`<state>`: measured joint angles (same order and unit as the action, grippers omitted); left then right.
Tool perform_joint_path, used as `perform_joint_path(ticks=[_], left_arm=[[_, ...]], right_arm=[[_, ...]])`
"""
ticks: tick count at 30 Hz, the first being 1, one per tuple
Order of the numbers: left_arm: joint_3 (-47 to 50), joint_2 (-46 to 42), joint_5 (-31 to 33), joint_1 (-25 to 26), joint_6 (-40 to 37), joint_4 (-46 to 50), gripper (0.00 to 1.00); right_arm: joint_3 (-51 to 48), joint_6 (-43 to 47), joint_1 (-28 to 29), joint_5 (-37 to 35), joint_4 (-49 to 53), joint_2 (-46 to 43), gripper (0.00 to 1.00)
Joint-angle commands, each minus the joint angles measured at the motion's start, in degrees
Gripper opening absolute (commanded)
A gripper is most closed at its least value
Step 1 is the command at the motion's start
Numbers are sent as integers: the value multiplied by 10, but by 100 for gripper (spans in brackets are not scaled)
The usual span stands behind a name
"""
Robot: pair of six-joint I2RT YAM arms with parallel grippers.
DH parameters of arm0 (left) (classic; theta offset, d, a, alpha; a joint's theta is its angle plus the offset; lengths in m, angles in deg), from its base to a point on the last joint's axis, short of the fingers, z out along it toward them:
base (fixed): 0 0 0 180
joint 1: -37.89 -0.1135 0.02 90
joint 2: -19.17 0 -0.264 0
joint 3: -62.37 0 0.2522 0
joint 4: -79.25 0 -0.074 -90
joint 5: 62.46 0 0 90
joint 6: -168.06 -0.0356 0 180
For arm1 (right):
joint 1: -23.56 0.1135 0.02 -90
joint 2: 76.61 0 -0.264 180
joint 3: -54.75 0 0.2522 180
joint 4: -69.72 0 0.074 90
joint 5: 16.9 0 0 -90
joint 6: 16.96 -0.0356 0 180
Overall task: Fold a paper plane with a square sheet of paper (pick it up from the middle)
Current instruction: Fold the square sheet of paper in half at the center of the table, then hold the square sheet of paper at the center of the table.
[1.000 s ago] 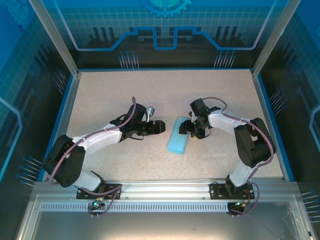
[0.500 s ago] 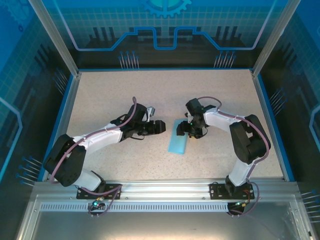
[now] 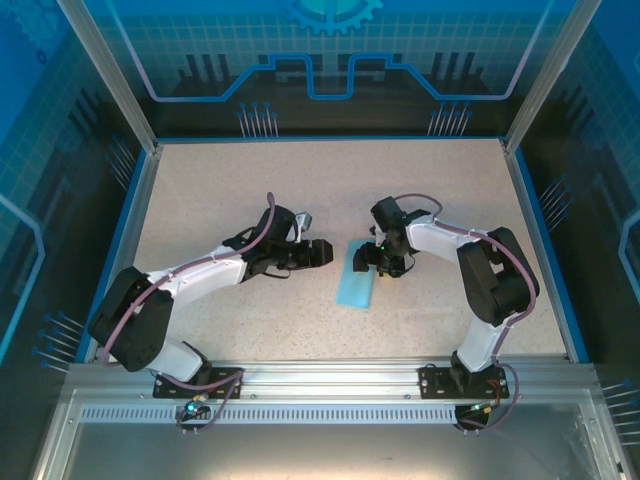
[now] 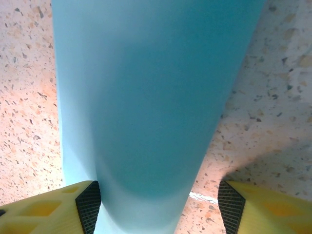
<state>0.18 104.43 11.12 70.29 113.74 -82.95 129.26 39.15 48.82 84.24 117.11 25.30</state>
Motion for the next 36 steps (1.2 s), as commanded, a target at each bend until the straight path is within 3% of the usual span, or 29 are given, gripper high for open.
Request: perform_joint_path(ticks=[1,6,30,36], left_arm=[[-15,6,-16,6,-4,0,72],[-15,7,-16,7,-4,-2,72],[-17,12,-16,11,-9,2,70],[-21,18,-19,12,-7,3,64]], right_arm=[[-12,-15,-14,23,-17,-8,69],[-17,-11,-16,51,-27,-7,69],[19,-13,4,-10,21,27,70],[21,-14,7,-24,33,45,70]])
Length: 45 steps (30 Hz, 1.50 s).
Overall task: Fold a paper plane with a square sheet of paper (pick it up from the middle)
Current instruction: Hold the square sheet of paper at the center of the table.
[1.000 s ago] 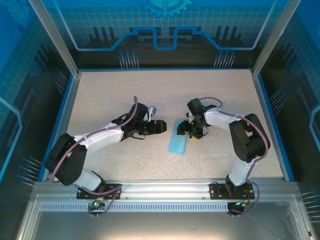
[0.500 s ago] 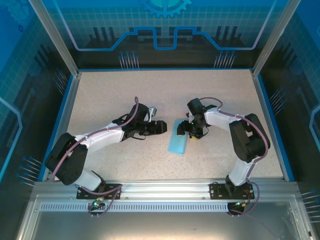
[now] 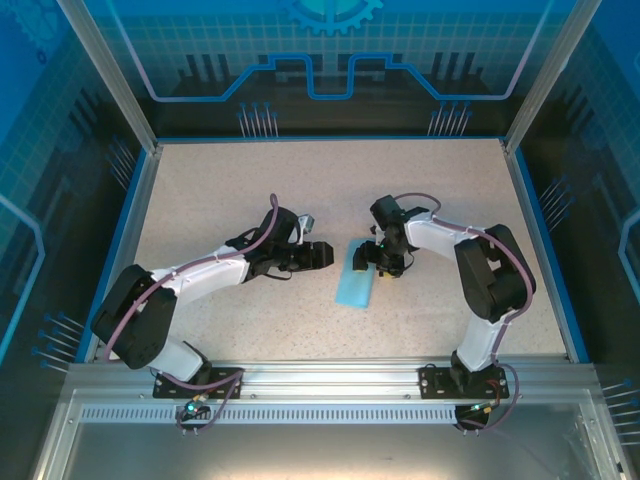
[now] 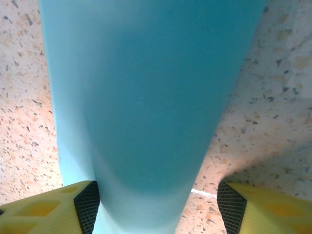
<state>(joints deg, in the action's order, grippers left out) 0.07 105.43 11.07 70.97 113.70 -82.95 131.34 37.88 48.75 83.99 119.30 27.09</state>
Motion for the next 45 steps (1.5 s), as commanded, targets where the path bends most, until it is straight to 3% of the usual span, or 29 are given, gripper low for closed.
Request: perform_joint_path(ticks=[1,6,11,16,17,28,45], left_arm=[[-22,10,-20,5,-7,3,63],[-29,19,-19,7,-4,10,54],[-61,56,-33,15,1,25,37],[-111,120,-38,28,22,52,2],[-115,130,-40,29,29,50,0],[-164,209,-54,47,57,51,0],[-181,263,-50,51,58,50,0]], right_arm=[[0,-3,7,-24,11,30,70],[3,1,10,-39,22,37,69],[-1,3,10,-47,25,37,69],[-3,3,11,-47,22,40,69],[-2,3,11,-47,22,42,69],[-8,0,13,-47,20,43,69],[-9,0,14,-47,18,45,70]])
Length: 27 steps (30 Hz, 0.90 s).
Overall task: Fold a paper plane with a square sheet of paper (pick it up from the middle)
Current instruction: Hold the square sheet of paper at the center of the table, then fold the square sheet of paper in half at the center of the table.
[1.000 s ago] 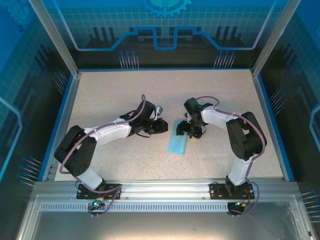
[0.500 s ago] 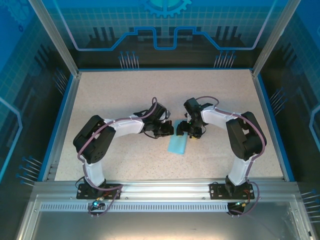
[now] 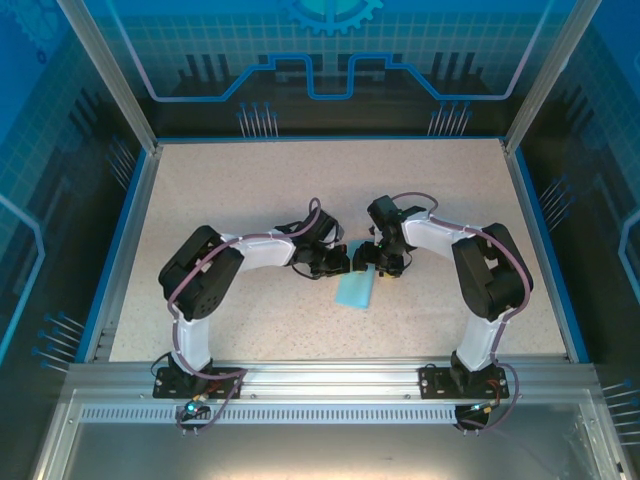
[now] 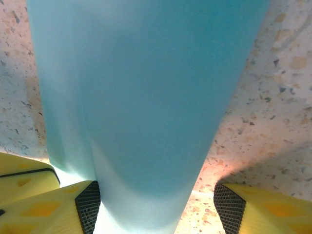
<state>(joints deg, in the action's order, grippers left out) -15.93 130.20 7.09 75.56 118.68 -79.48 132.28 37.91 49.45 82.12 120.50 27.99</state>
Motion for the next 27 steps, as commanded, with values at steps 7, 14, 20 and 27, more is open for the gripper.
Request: perform_joint_path(ticks=[7,14,20,27], left_arm=[[-19,30,6,7,8,31,0],[-10,28,21,10,2,43,0],[-14,29,23,10,-8,51,0],[-18,32,23,11,-12,52,0]], right_arm=[[-17,-1,8,-27,4,36,70],[-12,4,7,-24,-2,-8,72],[-52,3,-17,-3,-44,-147,72],[-131,-25,-38,156,-175,-202,33]])
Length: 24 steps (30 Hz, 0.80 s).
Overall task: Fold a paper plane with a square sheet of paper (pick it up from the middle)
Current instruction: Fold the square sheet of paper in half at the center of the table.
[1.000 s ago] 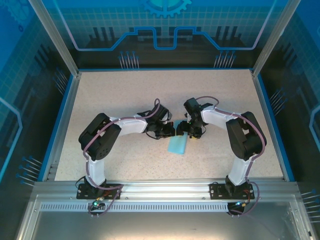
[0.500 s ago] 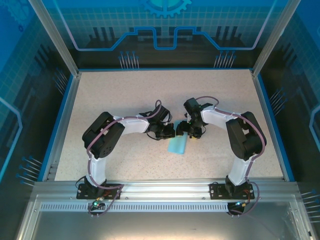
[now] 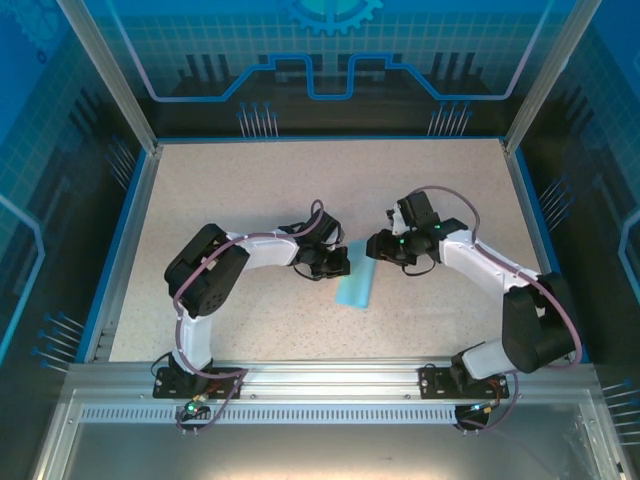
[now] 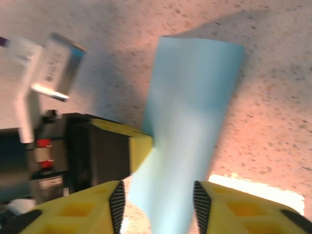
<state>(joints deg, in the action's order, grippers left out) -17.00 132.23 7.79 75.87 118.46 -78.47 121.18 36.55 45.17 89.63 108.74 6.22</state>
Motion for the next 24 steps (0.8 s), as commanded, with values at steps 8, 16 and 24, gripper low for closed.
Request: perform_joint_path(ticks=[8,16,24], left_arm=[[-5,13,16,8,-10,44,0],[-5,15,16,8,-14,47,0],[-1,16,16,9,-16,48,0]], right_arm=[[-19,-13,12,110,-98,91,15],[-54,1,-2,108,-118,135,16],[-88,8,-16,101,-141,162,18]])
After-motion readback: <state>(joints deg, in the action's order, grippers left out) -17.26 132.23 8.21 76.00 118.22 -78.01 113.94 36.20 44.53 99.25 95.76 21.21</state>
